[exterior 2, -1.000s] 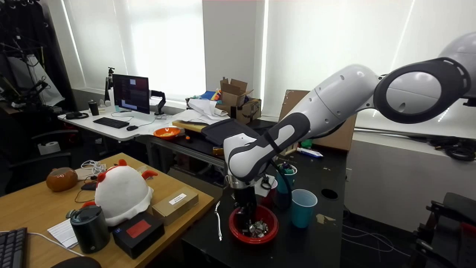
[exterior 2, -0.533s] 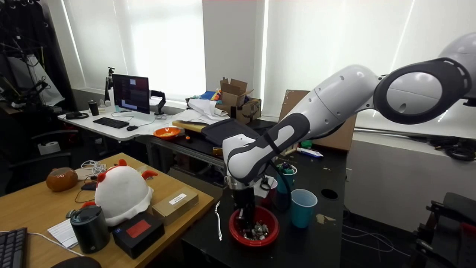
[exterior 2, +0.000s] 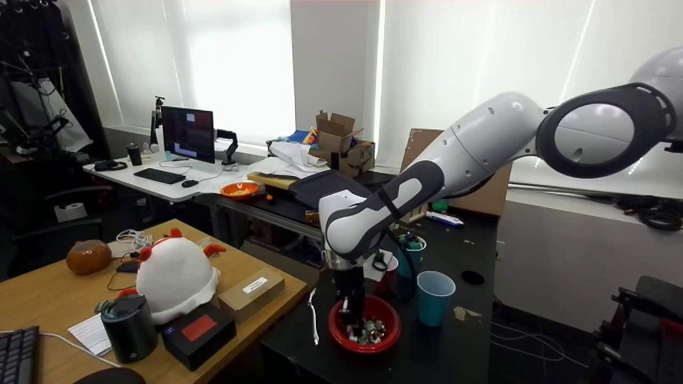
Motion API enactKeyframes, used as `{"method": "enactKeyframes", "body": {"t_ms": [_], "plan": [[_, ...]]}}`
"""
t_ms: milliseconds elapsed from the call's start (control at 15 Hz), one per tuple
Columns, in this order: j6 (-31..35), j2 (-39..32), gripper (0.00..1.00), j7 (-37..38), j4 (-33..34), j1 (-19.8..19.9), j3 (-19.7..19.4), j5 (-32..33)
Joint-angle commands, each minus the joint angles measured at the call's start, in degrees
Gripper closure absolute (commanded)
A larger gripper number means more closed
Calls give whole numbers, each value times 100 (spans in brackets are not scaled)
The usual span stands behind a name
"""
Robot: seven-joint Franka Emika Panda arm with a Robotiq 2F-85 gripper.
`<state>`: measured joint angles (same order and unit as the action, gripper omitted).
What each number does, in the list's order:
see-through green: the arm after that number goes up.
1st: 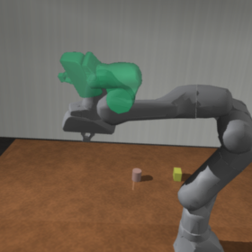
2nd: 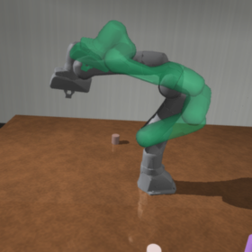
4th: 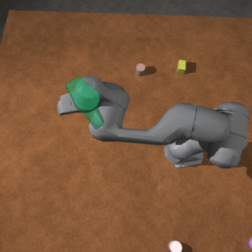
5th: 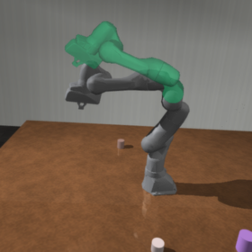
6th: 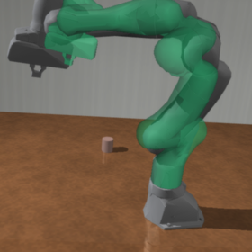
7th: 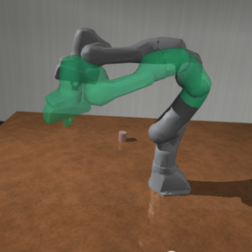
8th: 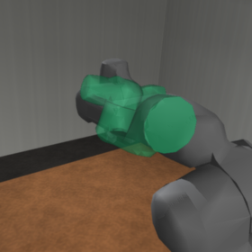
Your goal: Move some contents from the bowl to the left bowl
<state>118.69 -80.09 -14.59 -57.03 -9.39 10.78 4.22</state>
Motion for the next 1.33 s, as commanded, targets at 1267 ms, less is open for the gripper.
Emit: {"method": "enactKeyframes", "body": {"t_ms": [1267], "plan": [[660,1687,97,200,-1749,488,-16,-73]]}}
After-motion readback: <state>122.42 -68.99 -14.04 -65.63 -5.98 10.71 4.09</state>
